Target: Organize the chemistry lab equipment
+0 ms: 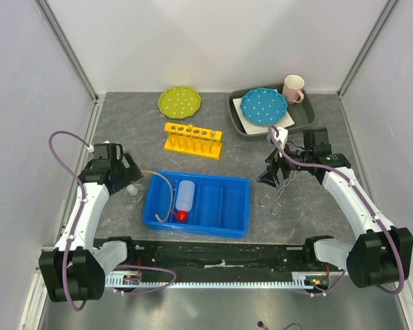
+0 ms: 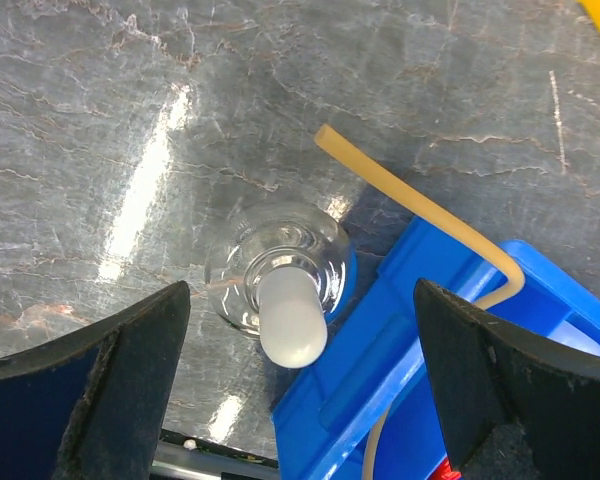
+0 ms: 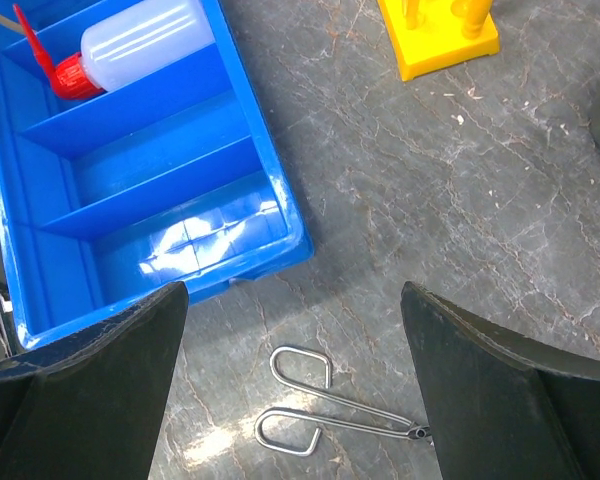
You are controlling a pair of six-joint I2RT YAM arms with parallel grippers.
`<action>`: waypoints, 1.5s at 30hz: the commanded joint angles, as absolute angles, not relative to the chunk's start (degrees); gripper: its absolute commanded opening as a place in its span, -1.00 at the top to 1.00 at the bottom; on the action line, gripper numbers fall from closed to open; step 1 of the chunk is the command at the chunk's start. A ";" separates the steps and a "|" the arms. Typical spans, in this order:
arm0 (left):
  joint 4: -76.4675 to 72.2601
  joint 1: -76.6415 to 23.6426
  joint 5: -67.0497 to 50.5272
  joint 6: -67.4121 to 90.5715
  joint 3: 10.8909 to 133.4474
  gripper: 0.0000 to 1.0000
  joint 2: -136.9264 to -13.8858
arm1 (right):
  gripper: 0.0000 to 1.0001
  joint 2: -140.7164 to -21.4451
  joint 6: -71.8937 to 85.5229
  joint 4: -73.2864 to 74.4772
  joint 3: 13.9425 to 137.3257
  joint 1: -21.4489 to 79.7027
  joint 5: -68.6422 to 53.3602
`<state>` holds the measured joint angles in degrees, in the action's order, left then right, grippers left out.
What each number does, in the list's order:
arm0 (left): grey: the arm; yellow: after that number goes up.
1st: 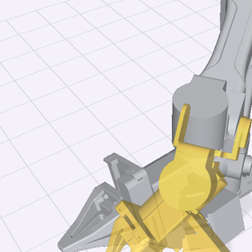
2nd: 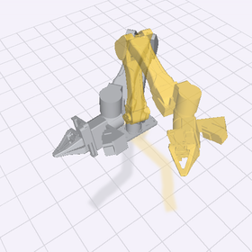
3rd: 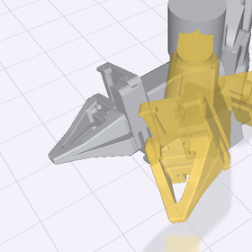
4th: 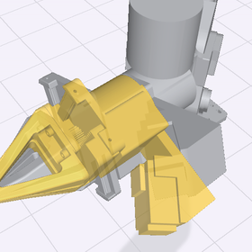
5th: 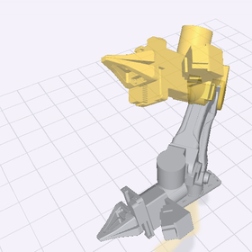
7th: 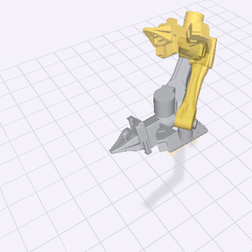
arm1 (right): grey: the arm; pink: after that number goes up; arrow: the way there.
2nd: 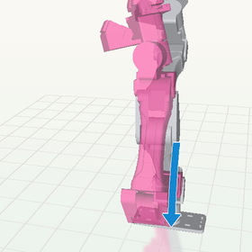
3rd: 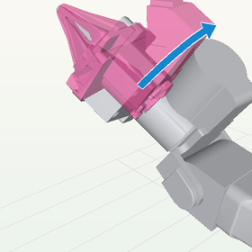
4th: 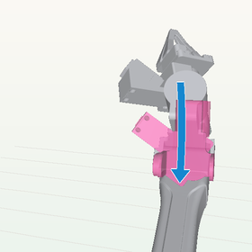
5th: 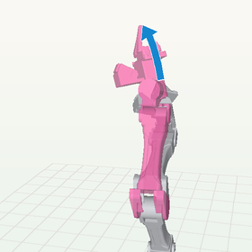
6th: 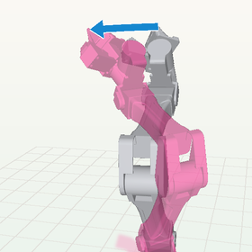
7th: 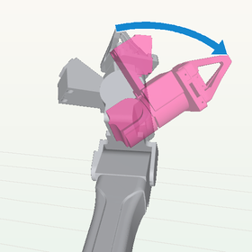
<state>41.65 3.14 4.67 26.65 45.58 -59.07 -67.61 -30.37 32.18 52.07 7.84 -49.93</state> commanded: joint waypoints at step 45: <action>42.54 3.34 7.92 25.67 50.35 0.46 -60.74 | -0.90 -66.18 -33.49 31.90 49.04 5.27 -56.60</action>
<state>41.36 3.16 8.93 28.80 45.63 -63.59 -67.44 -31.83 32.23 49.19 5.61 -54.19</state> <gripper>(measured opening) 0.851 0.950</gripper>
